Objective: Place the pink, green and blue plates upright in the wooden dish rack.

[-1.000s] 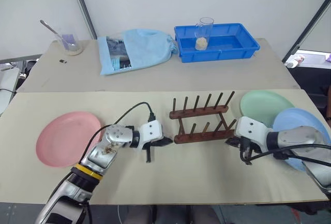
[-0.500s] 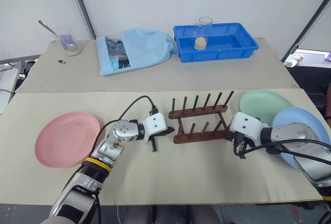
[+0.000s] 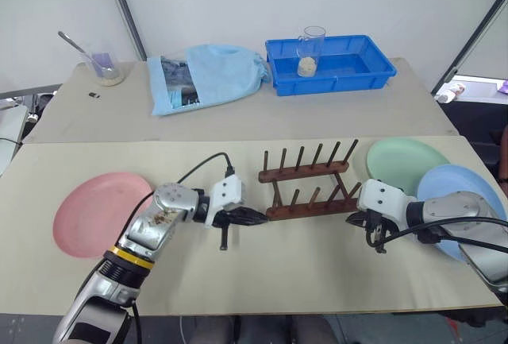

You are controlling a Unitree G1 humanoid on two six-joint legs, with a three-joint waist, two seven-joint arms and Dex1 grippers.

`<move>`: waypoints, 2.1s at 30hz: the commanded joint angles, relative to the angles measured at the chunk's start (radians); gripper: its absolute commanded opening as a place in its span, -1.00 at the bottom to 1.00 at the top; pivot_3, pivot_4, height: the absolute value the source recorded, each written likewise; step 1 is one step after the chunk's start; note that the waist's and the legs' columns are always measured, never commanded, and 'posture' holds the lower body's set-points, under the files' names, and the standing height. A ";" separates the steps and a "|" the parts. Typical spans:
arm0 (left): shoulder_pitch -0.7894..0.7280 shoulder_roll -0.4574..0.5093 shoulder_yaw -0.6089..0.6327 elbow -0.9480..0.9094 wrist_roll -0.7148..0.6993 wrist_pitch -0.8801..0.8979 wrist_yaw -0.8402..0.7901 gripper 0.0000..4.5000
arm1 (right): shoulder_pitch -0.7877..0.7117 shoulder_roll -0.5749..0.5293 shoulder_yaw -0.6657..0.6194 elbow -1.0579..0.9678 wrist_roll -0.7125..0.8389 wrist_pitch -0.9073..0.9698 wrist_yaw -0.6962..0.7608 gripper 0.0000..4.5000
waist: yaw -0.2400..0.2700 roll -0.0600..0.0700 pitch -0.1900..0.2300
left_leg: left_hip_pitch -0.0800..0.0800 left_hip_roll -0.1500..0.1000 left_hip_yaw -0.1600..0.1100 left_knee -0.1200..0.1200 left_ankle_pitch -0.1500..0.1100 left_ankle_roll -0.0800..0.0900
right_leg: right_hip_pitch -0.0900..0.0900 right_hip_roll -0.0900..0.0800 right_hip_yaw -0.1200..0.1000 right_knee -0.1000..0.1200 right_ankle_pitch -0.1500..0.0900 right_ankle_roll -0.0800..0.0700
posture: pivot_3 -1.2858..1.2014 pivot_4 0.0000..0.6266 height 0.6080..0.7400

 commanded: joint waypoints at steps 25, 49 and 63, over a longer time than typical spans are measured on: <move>-0.064 -0.229 -0.001 0.266 0.284 -0.300 0.452 -1.00 | -0.082 0.114 0.053 0.167 -0.153 -0.139 -0.090 -0.98 | 0.005 0.000 0.000 | 0.002 -0.001 0.000 0.000 0.000 0.000 | 0.001 0.000 0.000 0.000 0.000 0.000 | 0.03 -0.52 1.00; -0.089 -0.210 0.083 0.293 0.259 -0.309 0.481 -1.00 | -0.136 0.159 -0.002 0.171 -0.161 -0.191 -0.049 -0.98 | 0.005 0.000 0.000 | 0.001 -0.001 0.001 0.000 0.000 -0.001 | 0.000 0.000 0.000 0.001 0.000 0.000 | 0.03 -0.52 1.00; 0.208 0.104 0.595 -0.252 -0.136 0.034 0.452 1.00 | -0.219 0.074 -0.170 -0.087 0.279 -0.028 0.210 0.63 | -0.006 0.000 0.000 | -0.003 0.000 0.001 -0.003 0.000 -0.001 | -0.007 -0.003 0.001 0.000 0.000 0.000 | 0.03 -0.52 1.00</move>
